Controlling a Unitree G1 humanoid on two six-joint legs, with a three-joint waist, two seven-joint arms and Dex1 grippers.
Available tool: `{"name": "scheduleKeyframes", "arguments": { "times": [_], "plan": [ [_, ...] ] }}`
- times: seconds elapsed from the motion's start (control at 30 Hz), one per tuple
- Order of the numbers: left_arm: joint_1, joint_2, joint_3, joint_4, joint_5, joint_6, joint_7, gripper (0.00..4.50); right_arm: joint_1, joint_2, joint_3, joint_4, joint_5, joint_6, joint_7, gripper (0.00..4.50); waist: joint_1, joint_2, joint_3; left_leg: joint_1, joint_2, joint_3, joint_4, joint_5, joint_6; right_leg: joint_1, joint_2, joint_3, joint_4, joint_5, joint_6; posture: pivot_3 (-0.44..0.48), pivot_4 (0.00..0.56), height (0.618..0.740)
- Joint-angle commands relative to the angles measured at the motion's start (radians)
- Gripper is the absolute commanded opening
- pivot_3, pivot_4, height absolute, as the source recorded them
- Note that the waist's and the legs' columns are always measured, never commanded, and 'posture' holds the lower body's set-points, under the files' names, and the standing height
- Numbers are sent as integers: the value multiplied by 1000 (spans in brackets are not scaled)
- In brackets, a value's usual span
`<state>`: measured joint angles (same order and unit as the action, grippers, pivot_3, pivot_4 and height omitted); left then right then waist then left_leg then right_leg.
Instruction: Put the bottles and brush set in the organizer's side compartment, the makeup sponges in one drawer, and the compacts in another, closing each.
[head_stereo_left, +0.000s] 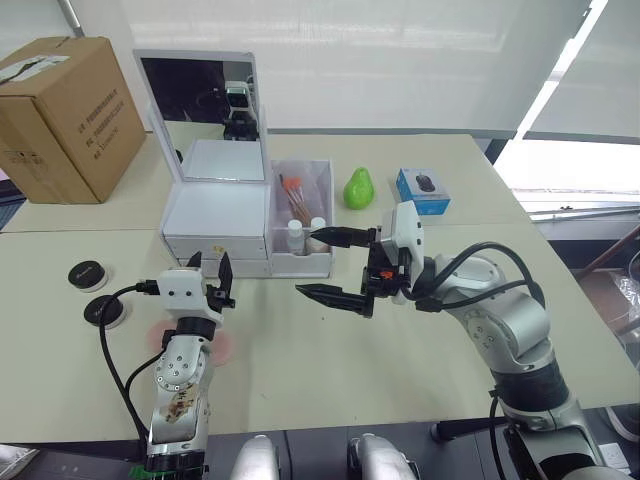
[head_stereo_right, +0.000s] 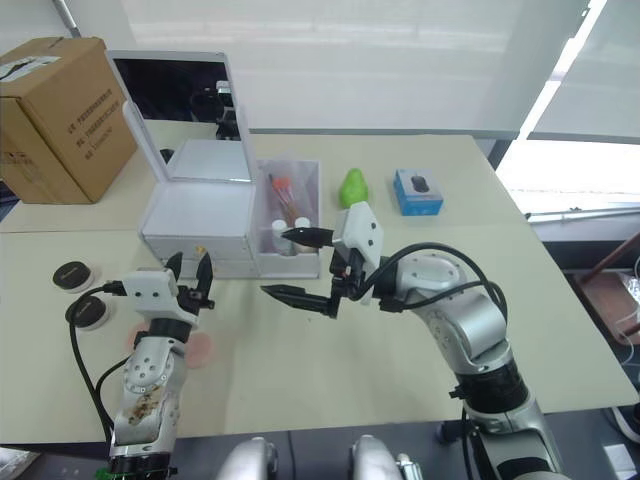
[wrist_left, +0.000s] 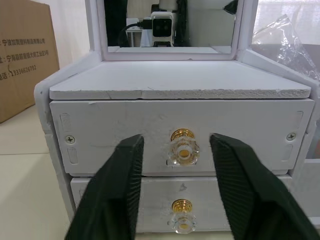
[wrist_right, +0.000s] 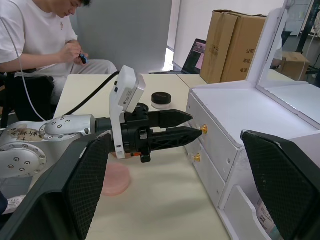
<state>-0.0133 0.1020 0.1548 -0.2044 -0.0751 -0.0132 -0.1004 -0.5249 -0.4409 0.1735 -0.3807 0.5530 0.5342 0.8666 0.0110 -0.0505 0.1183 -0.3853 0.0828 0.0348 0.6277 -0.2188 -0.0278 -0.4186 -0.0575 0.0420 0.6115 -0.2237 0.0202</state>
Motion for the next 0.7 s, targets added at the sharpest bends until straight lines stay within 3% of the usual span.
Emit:
{"name": "scheduleKeyframes", "arguments": {
  "times": [0.03,0.17,0.27,0.4,0.7],
  "plan": [
    [-16,12,-7,-18,-5,7,-4,2208,0,-6,-11,-33,2,4,-8,4500,0,0,0,0,0,0,0,0,0,0,0,0,0,0,0,0,150,729],
    [-20,17,-8,-14,-12,8,-7,2208,3,-9,-12,-38,3,5,-13,4500,0,0,0,0,0,0,0,0,0,0,0,0,0,0,0,0,150,729],
    [-23,19,-9,-15,-14,7,-11,1647,3,-10,-12,-39,4,6,-14,4500,0,0,0,0,0,0,0,0,0,0,0,0,0,0,0,0,150,729],
    [-25,19,-9,-15,-23,15,-17,563,3,-9,-13,-39,4,6,-17,4500,0,0,0,0,0,0,0,0,0,0,0,0,0,0,0,0,150,729],
    [-19,18,-13,-26,-36,20,-25,564,5,-16,-12,-41,3,6,-23,4500,1,0,0,0,0,0,0,0,0,0,0,0,0,0,0,0,150,729]
  ]
}}
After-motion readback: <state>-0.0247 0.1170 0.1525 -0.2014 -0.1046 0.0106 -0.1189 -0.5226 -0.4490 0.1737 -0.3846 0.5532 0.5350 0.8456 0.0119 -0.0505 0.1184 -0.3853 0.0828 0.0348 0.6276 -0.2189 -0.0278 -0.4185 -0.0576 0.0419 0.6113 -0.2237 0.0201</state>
